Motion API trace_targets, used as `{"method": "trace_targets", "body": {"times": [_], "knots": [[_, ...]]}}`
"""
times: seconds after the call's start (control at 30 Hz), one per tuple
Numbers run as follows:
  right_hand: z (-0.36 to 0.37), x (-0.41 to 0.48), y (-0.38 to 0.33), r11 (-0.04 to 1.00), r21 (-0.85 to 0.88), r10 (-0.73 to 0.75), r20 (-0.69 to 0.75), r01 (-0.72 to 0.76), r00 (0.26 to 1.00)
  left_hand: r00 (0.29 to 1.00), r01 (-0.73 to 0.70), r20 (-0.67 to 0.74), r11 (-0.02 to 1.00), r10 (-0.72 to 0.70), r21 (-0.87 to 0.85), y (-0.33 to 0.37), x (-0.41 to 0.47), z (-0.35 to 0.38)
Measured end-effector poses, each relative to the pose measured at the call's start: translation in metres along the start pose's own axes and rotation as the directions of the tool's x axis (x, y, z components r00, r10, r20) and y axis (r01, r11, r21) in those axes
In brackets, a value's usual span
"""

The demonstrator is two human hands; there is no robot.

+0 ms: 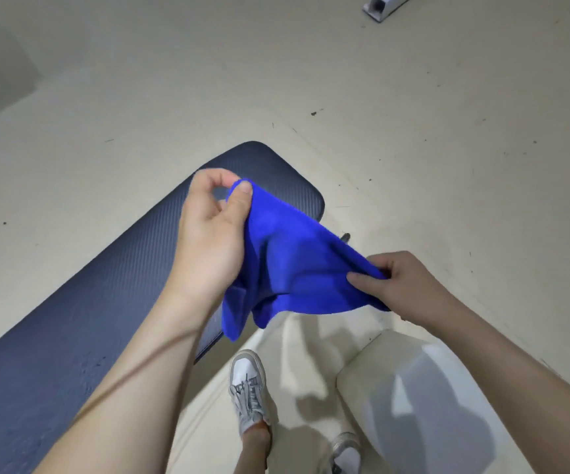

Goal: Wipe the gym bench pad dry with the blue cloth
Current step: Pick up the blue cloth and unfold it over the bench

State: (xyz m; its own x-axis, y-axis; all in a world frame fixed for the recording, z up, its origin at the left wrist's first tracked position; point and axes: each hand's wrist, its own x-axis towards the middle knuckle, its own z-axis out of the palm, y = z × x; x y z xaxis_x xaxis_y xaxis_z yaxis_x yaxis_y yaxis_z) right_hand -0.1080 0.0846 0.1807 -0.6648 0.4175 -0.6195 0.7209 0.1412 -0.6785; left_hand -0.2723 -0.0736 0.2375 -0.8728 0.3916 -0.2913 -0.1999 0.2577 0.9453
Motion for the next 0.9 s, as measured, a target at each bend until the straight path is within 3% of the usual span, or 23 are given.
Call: {"method": "trace_targets", "body": {"times": [0.17, 0.3, 0.47, 0.57, 0.67, 0.77, 0.83, 0.9], "knots": [[-0.004, 0.024, -0.093, 0.97, 0.187, -0.095, -0.294, 0.155, 0.951, 0.974, -0.035, -0.226, 0.969, -0.023, -0.246, 0.02, 0.069, -0.027], [-0.005, 0.039, -0.154, 0.933, 0.168, -0.205, -0.48, 0.318, 0.853, 0.942, -0.115, -0.336, 0.922, -0.018, -0.37, 0.041, 0.119, -0.036], [-0.01, 0.075, -0.224, 0.864, 0.038, -0.377, -0.613, 0.502, 0.694, 0.869, -0.307, -0.468, 0.916, 0.159, -0.259, 0.072, 0.163, -0.059], [-0.009, 0.092, -0.235, 0.84, 0.019, -0.423, -0.604, 0.543, 0.675, 0.847, -0.33, -0.494, 0.923, 0.197, -0.197, 0.065, 0.165, -0.073], [0.003, 0.117, -0.205, 0.913, 0.019, -0.332, -0.548, 0.408, 0.768, 0.9, -0.167, -0.427, 0.974, 0.088, -0.151, 0.025, 0.157, -0.071], [0.018, 0.136, -0.141, 0.987, 0.077, -0.095, -0.43, 0.141, 0.898, 0.978, 0.115, -0.177, 0.993, -0.111, 0.012, -0.027, 0.137, -0.058], [0.027, 0.141, -0.097, 0.974, 0.22, 0.123, -0.312, -0.054, 0.942, 0.969, 0.248, -0.029, 0.953, -0.247, 0.176, -0.056, 0.128, -0.052], [0.032, 0.14, -0.062, 0.939, 0.297, 0.25, -0.24, -0.174, 0.938, 0.939, 0.302, 0.075, 0.908, -0.337, 0.29, -0.073, 0.119, -0.045]]}}
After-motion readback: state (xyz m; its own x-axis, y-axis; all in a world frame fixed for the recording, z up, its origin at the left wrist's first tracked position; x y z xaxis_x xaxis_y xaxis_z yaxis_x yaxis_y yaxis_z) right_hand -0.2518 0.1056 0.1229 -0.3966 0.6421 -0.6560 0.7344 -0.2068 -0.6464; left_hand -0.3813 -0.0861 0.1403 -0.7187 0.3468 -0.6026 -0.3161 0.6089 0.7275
